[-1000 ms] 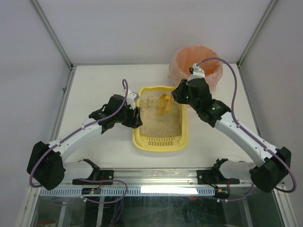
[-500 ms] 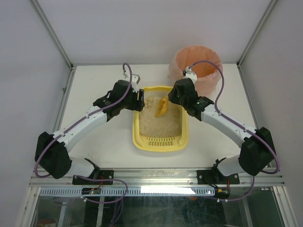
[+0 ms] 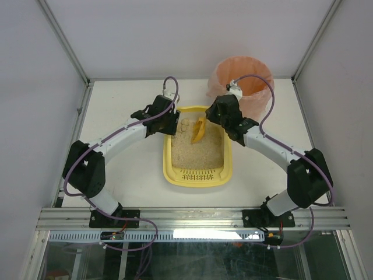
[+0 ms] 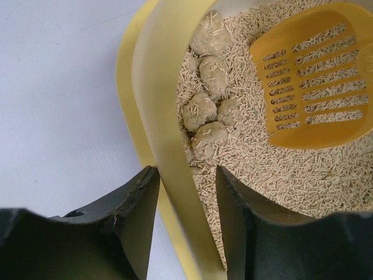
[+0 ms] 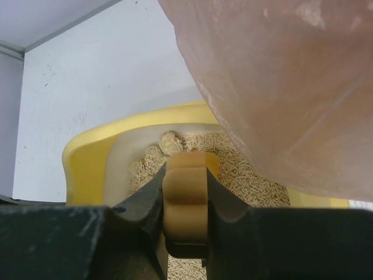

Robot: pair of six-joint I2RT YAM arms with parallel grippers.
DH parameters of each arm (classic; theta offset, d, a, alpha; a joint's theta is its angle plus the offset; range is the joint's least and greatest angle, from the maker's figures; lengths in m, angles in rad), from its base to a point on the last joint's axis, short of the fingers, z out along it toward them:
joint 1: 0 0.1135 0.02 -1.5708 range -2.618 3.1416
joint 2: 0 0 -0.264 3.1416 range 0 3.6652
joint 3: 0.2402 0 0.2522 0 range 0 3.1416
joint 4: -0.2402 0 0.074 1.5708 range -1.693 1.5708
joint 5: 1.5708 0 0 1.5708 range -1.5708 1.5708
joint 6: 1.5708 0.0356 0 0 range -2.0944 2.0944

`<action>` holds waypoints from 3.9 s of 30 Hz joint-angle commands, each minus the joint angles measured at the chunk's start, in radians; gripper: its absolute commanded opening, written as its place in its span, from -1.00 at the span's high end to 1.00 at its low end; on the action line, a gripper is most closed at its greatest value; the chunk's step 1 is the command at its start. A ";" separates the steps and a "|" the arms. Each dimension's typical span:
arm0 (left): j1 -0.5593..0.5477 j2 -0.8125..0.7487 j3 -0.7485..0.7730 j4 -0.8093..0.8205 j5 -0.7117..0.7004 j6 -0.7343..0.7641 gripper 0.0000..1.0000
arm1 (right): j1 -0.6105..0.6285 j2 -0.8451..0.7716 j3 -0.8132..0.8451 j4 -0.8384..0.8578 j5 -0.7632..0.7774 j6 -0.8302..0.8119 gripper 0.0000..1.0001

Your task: Clean the litter box

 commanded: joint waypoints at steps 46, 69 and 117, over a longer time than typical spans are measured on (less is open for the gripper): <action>0.008 0.003 -0.009 0.048 0.079 0.050 0.21 | 0.010 -0.081 0.079 -0.272 0.065 -0.249 1.00; 0.001 0.015 -0.008 0.047 0.100 0.053 0.26 | 0.063 0.109 -0.236 0.257 -0.272 0.185 1.00; 0.000 0.000 -0.001 0.048 0.064 0.050 -0.02 | -0.203 -0.642 -0.814 0.710 -0.363 0.416 1.00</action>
